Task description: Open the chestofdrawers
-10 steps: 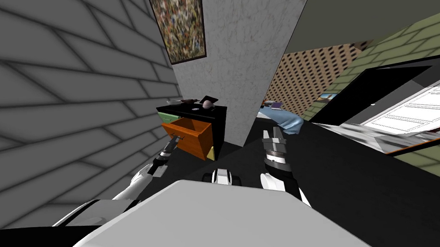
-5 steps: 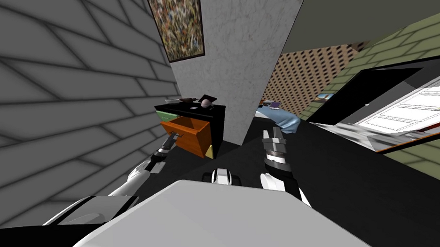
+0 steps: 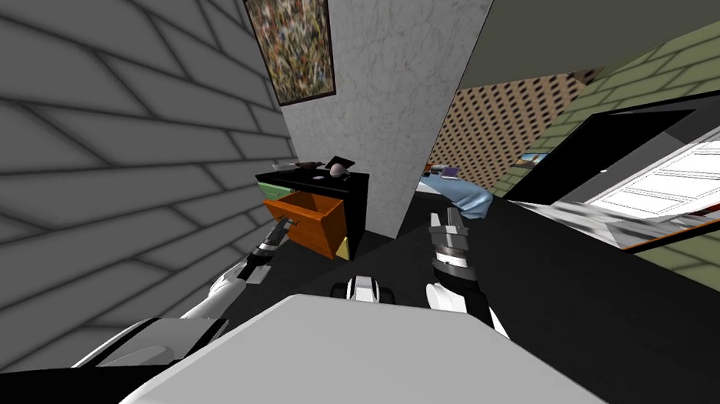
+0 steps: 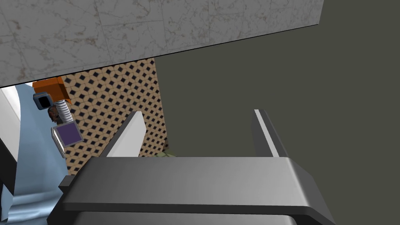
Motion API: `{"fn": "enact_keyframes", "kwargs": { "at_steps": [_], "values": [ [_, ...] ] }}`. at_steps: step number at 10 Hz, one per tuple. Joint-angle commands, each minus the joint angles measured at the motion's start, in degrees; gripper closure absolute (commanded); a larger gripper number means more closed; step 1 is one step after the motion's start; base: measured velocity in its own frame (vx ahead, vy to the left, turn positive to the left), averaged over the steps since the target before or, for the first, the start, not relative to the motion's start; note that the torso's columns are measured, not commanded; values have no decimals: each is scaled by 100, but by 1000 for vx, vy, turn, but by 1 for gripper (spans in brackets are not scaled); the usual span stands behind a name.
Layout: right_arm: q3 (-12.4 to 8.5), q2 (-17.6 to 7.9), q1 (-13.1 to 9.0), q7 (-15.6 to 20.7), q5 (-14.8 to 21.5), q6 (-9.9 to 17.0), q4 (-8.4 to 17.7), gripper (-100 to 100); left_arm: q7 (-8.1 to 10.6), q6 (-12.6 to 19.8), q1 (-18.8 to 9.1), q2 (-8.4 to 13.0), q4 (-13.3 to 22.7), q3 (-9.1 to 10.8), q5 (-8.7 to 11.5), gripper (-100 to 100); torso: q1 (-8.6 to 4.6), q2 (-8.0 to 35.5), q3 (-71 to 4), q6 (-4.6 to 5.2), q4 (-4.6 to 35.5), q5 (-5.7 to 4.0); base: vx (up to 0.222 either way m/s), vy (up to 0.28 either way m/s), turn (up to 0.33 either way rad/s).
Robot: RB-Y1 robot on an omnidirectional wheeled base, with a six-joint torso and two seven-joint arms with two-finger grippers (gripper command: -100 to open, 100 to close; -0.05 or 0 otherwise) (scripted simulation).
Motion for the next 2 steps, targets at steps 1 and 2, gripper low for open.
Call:
{"fn": "enact_keyframes", "kwargs": {
  "at_steps": [1, 2],
  "values": [
    [0, 0, 0, 0, 0, 0, 0, 0, 1, 8, 7, -3, 7, -2, -1, 0, 4, -4, -2, 0, -4, 4, 0, 0, 0],
    [0, 0, 0, 0, 0, 0, 0, 0, 1, 14, 12, -5, 13, -4, -2, 0, 8, -6, -3, 0, -6, 7, 0, 0, 0]
  ]
}}
